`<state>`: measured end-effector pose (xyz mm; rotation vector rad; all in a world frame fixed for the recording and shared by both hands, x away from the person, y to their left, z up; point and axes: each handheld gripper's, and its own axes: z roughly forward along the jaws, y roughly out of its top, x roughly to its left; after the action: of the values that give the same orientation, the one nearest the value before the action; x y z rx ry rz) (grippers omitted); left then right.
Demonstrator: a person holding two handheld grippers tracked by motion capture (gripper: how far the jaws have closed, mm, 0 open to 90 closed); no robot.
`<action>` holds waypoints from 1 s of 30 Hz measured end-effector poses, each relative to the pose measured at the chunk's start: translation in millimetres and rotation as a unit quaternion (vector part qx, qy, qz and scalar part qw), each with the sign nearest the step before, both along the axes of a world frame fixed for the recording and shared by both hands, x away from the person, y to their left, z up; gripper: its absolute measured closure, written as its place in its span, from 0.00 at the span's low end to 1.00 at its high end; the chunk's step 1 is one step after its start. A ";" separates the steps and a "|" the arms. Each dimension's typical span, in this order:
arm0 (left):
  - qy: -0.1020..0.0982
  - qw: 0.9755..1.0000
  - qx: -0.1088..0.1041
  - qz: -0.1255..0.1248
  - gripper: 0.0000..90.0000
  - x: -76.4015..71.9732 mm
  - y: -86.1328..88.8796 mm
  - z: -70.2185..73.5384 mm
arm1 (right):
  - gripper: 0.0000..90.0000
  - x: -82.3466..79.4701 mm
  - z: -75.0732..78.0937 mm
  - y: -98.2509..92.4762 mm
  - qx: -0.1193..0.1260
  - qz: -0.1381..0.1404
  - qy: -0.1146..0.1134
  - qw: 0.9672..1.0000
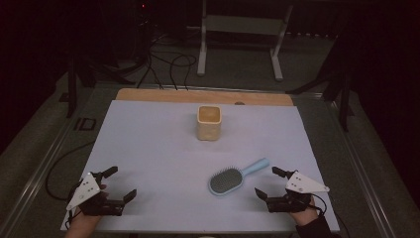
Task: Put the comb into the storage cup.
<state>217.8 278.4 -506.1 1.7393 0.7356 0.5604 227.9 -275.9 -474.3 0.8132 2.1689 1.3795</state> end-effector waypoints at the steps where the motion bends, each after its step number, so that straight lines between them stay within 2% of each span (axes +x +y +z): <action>1: 0.000 1.000 0.001 -0.001 0.00 0.1 -0.1 -0.1 | 0.10 0.0 0.0 0.0 0.000 0.000 0.000 1.000; 8: 0.001 1.000 0.000 0.000 0.00 0.1 -0.1 -0.1 | 0.10 0.7 18.6 -0.7 -0.005 0.006 -0.006 1.000; 14: 0.002 1.000 0.001 0.000 0.00 0.3 -0.4 -0.1 | 0.10 6.0 34.1 -1.7 -0.012 0.007 -0.021 1.000; 23: 0.003 1.000 0.002 0.000 0.00 0.4 -0.3 -0.2 | 0.10 24.7 51.8 -4.4 -0.022 0.008 -0.038 0.999; 27: 0.003 1.000 0.003 -0.003 0.00 0.9 -0.5 -0.6 | 0.10 30.9 56.0 -4.6 -0.019 0.008 -0.038 0.999; 30: 0.004 1.000 0.004 -0.004 0.00 0.8 -1.3 -0.7 | 0.10 40.1 57.9 -3.5 -0.027 0.011 -0.042 0.999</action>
<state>218.5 277.1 -506.7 1.7517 0.7319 0.5523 267.9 -279.4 -416.4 0.7016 2.1460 1.3362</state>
